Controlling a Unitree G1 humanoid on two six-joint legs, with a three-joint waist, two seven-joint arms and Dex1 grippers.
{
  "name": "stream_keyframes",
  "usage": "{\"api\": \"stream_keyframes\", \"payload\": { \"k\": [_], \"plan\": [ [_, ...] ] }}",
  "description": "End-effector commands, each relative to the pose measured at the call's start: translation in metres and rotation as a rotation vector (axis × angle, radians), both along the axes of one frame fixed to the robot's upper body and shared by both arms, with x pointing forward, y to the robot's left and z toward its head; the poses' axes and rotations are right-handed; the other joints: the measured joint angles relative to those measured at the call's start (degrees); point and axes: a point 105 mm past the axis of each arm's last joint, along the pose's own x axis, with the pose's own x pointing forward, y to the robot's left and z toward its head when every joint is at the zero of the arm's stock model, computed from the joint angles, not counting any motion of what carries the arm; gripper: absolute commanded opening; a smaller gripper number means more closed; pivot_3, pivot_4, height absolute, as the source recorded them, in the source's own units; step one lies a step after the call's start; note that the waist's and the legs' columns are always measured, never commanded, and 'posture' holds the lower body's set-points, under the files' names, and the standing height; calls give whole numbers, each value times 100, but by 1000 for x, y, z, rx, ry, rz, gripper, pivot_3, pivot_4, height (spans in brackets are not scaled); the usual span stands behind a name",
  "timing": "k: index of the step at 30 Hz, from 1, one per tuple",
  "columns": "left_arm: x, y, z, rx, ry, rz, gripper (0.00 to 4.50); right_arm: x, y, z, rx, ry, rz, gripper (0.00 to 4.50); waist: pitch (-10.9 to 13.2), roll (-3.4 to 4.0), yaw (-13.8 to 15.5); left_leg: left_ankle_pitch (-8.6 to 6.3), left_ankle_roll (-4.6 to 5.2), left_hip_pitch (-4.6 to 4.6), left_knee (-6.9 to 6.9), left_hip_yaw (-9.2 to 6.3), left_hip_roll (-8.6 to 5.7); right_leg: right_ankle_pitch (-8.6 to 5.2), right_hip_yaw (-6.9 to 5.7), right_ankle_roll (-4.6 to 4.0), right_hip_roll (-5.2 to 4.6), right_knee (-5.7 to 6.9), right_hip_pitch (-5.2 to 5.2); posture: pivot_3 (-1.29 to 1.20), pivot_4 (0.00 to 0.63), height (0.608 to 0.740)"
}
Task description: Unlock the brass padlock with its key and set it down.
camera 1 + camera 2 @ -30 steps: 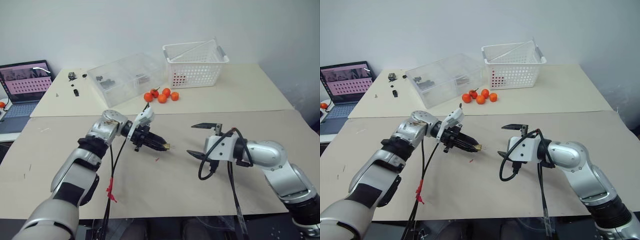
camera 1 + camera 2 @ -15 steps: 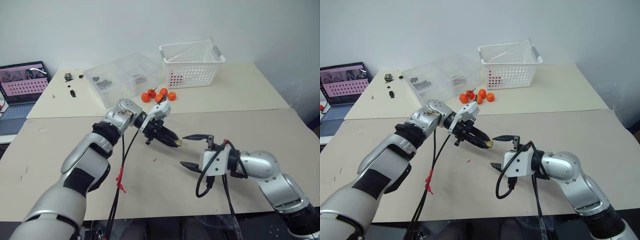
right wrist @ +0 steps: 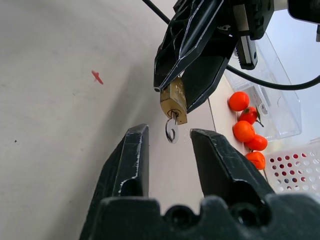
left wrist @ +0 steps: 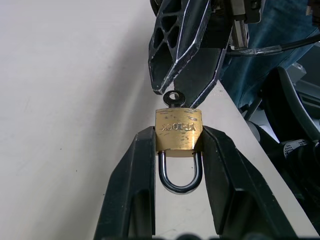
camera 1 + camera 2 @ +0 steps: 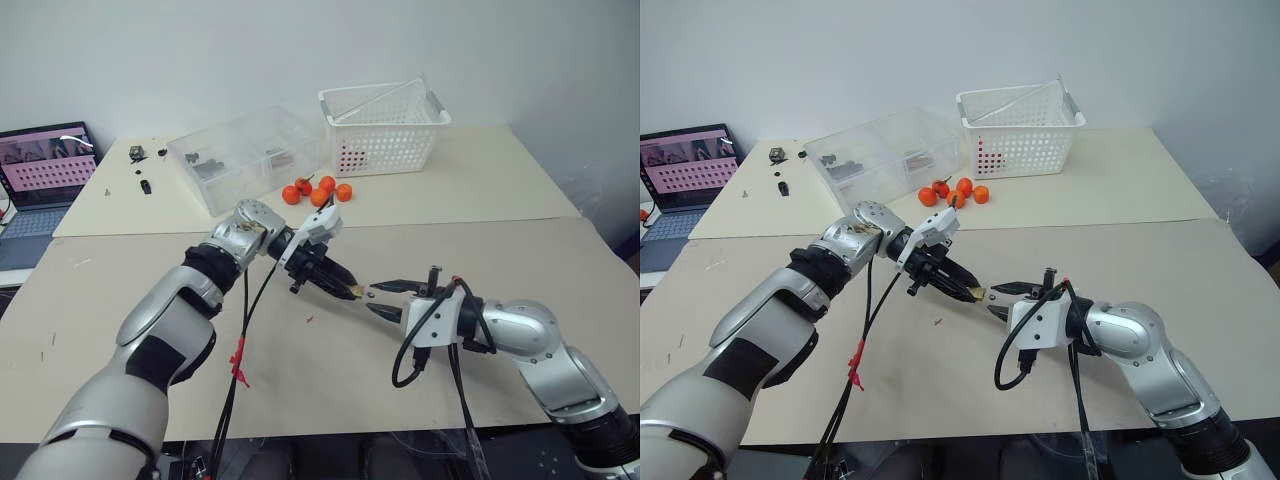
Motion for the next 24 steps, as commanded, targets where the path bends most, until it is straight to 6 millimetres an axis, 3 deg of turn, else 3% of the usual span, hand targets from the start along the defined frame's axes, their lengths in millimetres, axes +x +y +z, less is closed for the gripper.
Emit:
{"api": "stream_keyframes", "payload": {
  "k": [1, 6, 9, 11, 12, 24],
  "plan": [
    [0, -5, 14, -29, -37, -30, 808, 2, 2, 15, 26, -70, 4, 1707, 0, 0, 2, 0, 0, 0, 0, 0, -1, 0, 0, 0, 0, 0, 0, 0, 150, 740],
    [0, -7, 13, -29, -36, -32, 808, 2, 2, 16, 37, -65, -1, 1707, 0, 0, 5, 0, 0, 0, 5, 0, -1, 0, 0, 0, 0, 2, 0, 0, 150, 740],
    [0, -7, 13, -29, -35, -34, 808, 2, 2, 17, 49, -58, -5, 1042, 0, 0, 5, 0, 0, 0, 5, 0, 0, 0, 0, 0, 0, 2, 0, 0, 150, 740],
    [-1, -8, 13, -31, -35, -36, 808, 2, 2, 17, 51, -56, -5, 212, 0, 0, 0, 0, 1, 0, 4, 1, -1, 0, 1, 0, 0, 2, 0, 0, 150, 740],
    [-1, -8, 13, -31, -35, -36, 808, 2, 2, 17, 51, -55, -4, 64, 0, 1, 1, -1, 1, 1, 5, 1, 0, 0, 2, 0, 1, 2, 0, 0, 150, 740],
    [2, -8, 17, -46, -89, -45, 808, 0, 6, 20, 104, 38, -2, 17, 0, 0, 5, -1, 2, 0, 6, 1, -1, 0, 2, -1, 0, 2, 1, 0, 150, 740]
  ]
}}
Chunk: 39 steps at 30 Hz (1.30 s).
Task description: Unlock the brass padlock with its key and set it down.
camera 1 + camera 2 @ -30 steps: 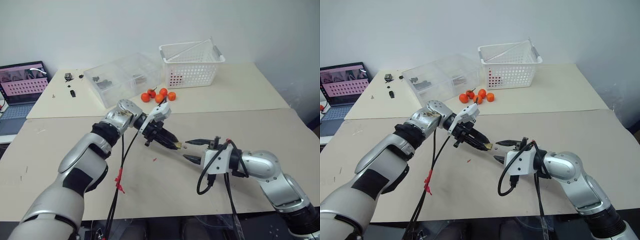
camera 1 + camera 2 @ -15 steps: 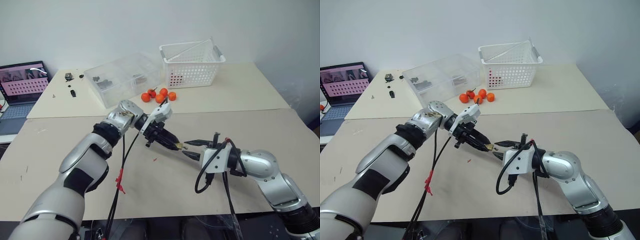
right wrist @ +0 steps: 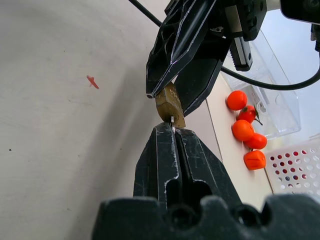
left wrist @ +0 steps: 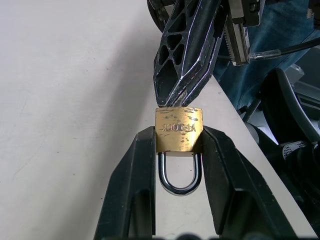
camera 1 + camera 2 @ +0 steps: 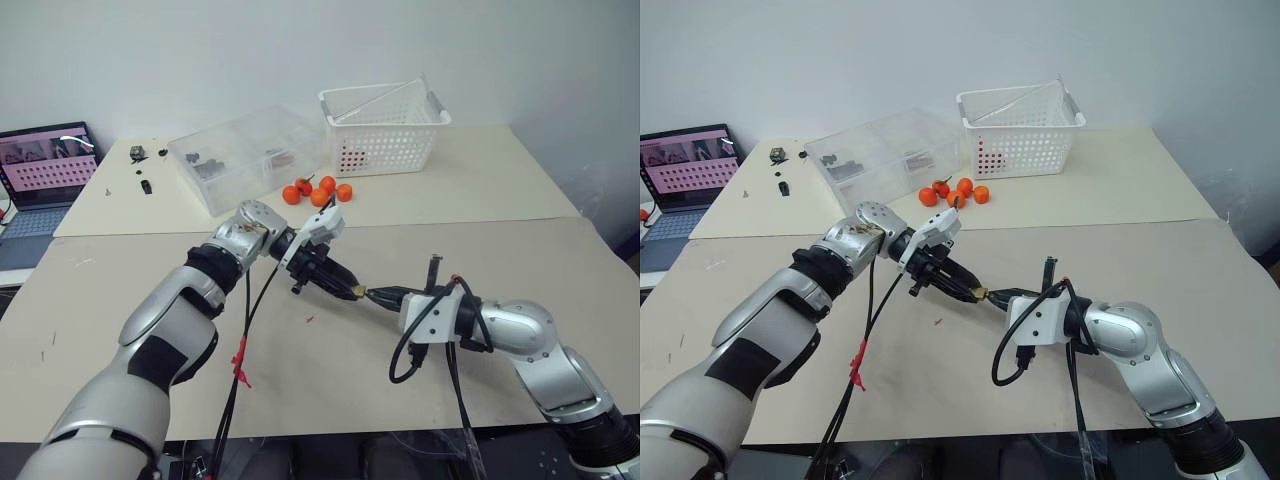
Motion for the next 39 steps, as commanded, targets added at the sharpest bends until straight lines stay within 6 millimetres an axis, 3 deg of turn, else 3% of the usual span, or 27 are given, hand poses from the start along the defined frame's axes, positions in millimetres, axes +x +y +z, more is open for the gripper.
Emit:
{"api": "stream_keyframes", "payload": {
  "k": [1, 7, 16, 21, 25, 32, 39],
  "plan": [
    [3, -7, 18, -39, -125, -52, 808, -4, 7, 20, 103, 58, 15, 17, 0, 0, -3, 0, 0, 0, 0, 0, 0, 1, 0, -1, 0, 0, 0, 0, 150, 740],
    [5, -13, 16, -62, -321, -121, 808, -5, 12, 26, 263, 282, -23, 17, 0, 0, 33, 0, 0, -2, 0, -4, 1, 5, 2, -9, -3, -4, 1, 0, 150, 740],
    [5, -16, 14, -84, -239, -78, 808, -5, 14, 29, 203, 259, -35, 17, -1, 1, 30, -5, 8, -4, 1, -5, -2, 5, 1, -9, -3, -5, -1, 0, 150, 740],
    [6, -10, 13, -91, -82, -2, 808, -10, 14, 23, 49, 145, 14, 1404, -1, 1, 13, -6, 10, -4, 5, -3, -2, 5, 1, -8, -2, -2, -1, 0, 150, 740],
    [6, -4, 11, -79, -10, 33, 808, -8, 7, 20, -104, -53, 40, 2848, -1, 2, -3, -7, 12, -3, 10, -3, -1, -1, -1, 3, 1, 2, -2, 0, 150, 740],
    [11, 5, 18, -60, 6, 71, 808, -10, -21, 2, -209, -202, 58, 2848, 0, 0, 14, -6, 10, -2, 12, 0, -4, 2, 1, -3, 0, 2, -1, 0, 150, 740],
    [4, 4, 15, -41, 42, 43, 808, -7, -19, 0, -181, -249, 67, 2848, 0, -1, -16, -6, 11, 2, 13, 1, -3, 2, 4, -3, 2, 1, 0, 0, 150, 740]
  ]
}}
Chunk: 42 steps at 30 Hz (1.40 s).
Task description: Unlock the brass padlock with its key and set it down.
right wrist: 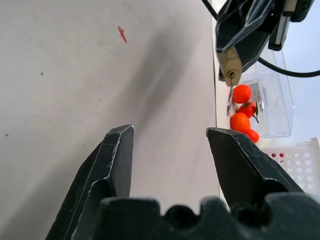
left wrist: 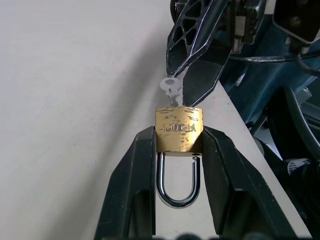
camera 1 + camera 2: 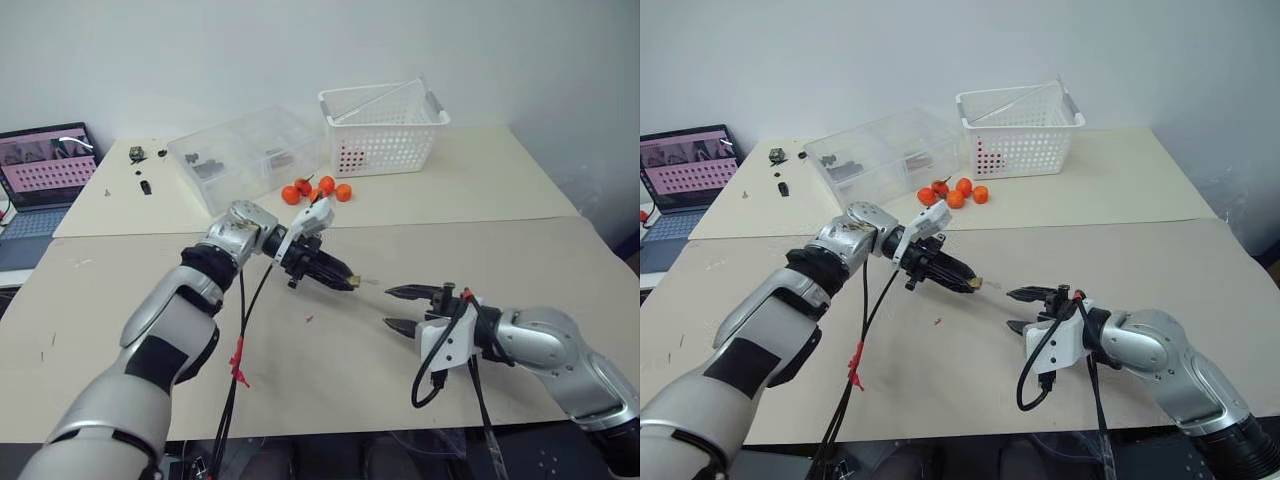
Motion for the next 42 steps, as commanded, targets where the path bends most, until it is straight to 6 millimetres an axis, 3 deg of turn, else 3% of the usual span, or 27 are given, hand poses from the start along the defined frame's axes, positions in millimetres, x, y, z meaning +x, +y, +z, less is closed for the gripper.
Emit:
{"api": "stream_keyframes", "payload": {
  "k": [1, 18, 42],
  "plan": [
    [-5, -7, 12, -15, -24, -54, 808, 2, 6, 15, 35, -85, 24, 2848, 0, 0, 3, 0, 0, 0, 1, 0, 2, 0, 0, 0, 2, 0, 0, 0, 150, 740],
    [-11, -9, 8, -8, -17, -85, 808, 6, 3, 23, 71, -100, -4, 2848, 0, 0, 8, 0, 0, -1, 0, 0, -1, 0, 1, -1, 0, 0, 2, 0, 150, 740],
    [-16, -24, 4, -10, -28, -139, 808, -2, 23, 31, 122, -107, 49, 2848, 0, 1, 7, 0, 1, -1, 1, 0, -2, 0, 2, -1, 0, 0, 3, 0, 150, 740]
  ]
}}
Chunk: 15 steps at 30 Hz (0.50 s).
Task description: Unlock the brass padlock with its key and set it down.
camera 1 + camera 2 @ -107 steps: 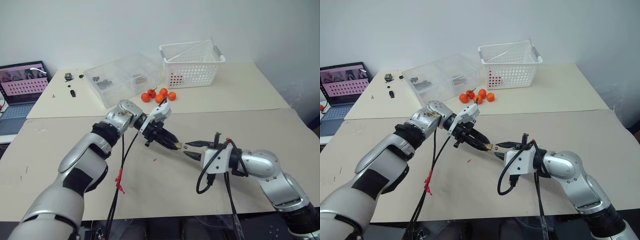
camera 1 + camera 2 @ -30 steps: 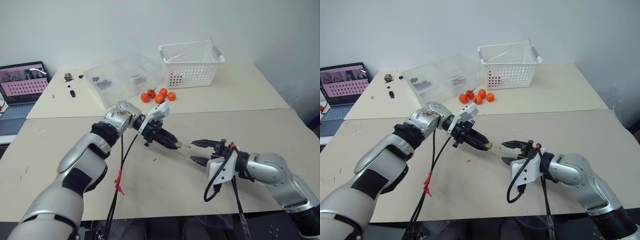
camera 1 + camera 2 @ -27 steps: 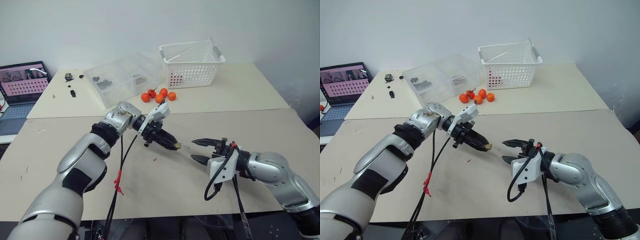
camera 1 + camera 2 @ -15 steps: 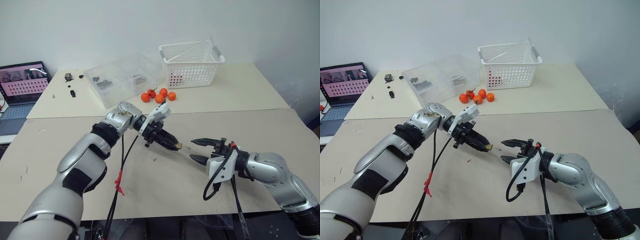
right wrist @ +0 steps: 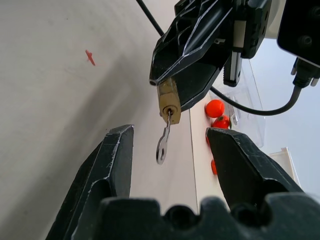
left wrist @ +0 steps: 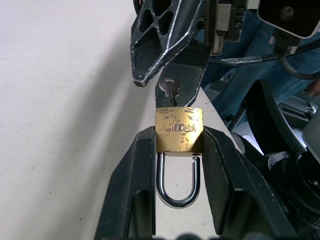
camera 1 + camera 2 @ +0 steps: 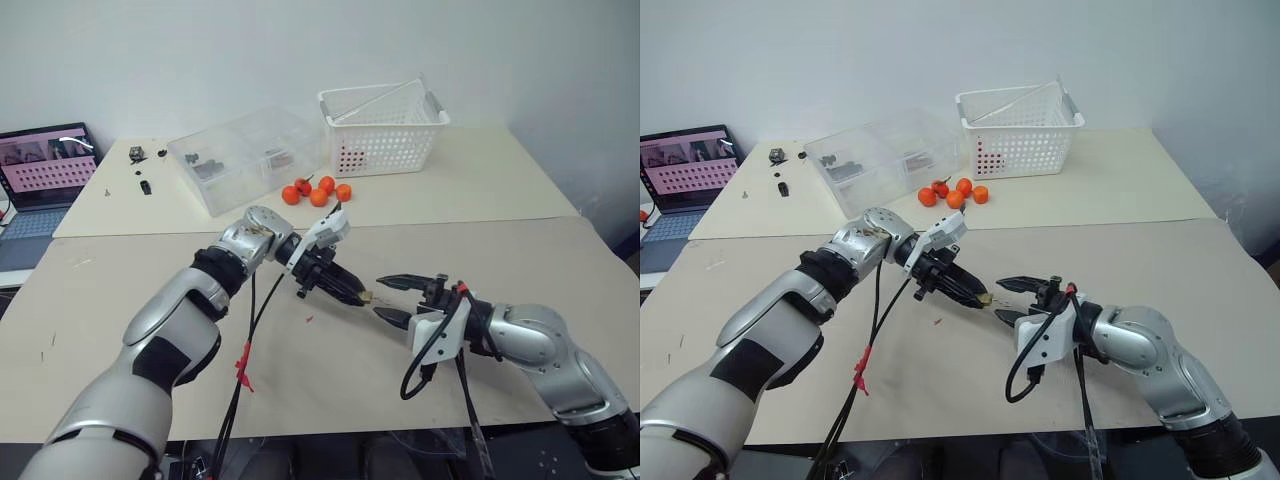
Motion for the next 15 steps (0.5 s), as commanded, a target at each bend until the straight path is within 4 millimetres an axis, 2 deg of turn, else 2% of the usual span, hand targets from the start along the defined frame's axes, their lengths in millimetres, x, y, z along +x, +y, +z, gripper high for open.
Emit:
{"api": "stream_keyframes", "payload": {
  "k": [1, 12, 15],
  "plan": [
    [0, -5, 9, -22, -36, -28, 808, -6, 8, 17, 34, -52, 34, 2848, 0, 0, 4, 0, 0, 0, 0, 0, -1, 0, 0, 0, 0, 0, 0, 0, 150, 740],
    [-1, -8, 10, -25, -37, -33, 808, -11, 15, 17, 52, -40, 48, 2848, 0, 0, 8, 0, 0, 0, 0, 0, 0, 0, 0, 0, 0, 0, 0, 0, 150, 740],
    [-1, -7, 10, -21, -40, -33, 808, -12, 15, 17, 55, -34, 48, 2141, 0, 0, 7, 0, 0, 0, 0, 0, 0, 0, 0, 0, 0, 0, 0, 0, 150, 740]
  ]
}}
